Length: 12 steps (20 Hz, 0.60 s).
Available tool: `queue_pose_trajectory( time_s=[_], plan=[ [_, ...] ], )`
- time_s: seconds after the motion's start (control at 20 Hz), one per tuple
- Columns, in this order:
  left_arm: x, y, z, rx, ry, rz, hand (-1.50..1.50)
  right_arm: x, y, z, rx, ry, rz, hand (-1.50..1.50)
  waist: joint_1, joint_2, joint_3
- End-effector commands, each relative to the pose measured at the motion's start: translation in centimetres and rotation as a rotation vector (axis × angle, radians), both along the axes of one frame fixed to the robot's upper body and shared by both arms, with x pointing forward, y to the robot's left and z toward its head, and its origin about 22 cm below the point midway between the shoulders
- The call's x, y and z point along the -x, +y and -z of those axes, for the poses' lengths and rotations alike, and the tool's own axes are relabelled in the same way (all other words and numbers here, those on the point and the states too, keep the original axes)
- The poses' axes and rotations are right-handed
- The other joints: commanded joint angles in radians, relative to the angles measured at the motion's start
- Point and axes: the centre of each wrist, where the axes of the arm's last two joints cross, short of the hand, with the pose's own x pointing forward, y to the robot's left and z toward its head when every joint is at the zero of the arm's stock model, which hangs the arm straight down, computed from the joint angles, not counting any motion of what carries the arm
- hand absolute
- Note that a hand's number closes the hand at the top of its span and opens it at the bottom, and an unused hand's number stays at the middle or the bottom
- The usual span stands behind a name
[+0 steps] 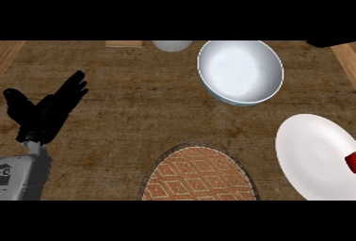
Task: Pick the croissant from the plate and place it in the bowl
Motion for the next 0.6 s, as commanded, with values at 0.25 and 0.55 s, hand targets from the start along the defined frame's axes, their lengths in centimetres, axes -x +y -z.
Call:
queue_pose_trajectory(
  time_s=[0.25, 0.55],
  plan=[
    [0.3, -2.2, -0.4, 0.007, -0.016, 0.012, 0.0, -6.7, 3.9, 4.6, -0.014, 0.036, 0.07, 1.5, 0.016, 0.005, 0.001],
    [-0.2, -1.0, -0.3, 0.009, -0.031, 0.017, 0.0, -9.2, 4.8, 11.6, -0.084, 0.114, 0.024, 1.5, 0.029, 0.013, 0.001]
  ],
)
